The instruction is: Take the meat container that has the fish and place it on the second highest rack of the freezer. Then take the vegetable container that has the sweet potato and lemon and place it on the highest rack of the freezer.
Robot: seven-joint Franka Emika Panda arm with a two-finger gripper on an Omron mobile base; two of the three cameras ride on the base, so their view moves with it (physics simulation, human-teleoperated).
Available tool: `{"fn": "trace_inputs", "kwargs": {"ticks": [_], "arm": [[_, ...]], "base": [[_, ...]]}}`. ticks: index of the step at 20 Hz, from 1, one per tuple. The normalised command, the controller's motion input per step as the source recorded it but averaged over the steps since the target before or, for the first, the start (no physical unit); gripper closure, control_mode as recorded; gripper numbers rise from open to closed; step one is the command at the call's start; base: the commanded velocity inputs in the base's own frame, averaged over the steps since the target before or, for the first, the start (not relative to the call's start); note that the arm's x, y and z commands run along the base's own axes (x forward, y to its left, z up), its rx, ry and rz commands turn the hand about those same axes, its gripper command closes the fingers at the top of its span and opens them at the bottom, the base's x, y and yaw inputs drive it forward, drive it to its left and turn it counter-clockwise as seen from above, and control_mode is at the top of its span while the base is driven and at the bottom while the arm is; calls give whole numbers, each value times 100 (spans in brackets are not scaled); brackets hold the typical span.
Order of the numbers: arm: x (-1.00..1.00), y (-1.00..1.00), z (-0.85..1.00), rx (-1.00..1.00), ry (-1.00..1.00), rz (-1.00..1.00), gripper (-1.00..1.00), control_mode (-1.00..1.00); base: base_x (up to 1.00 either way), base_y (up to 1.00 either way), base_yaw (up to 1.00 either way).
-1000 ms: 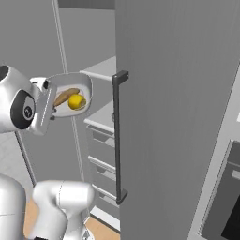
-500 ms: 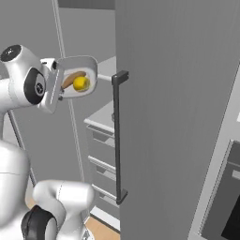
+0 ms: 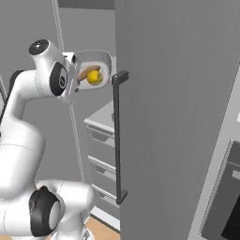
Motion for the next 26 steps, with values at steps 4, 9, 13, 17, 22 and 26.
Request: {"fn": "trace_inputs", "kwargs": {"ticks": [4, 9, 13, 17, 22, 26], "arm": [[51, -2, 7, 2, -4, 0, 100, -100], [47, -14, 21, 4, 0, 0, 100, -100], [53, -19, 19, 3, 3, 0, 100, -100], [49, -23, -1, 0, 9, 0, 100, -100], [53, 0, -1, 0, 3, 0, 100, -100], [47, -4, 0, 3, 0, 0, 100, -100]], "base": [[0, 0, 0], [0, 0, 0], [0, 0, 0], [0, 0, 0], [0, 0, 0], [0, 0, 0]]}}
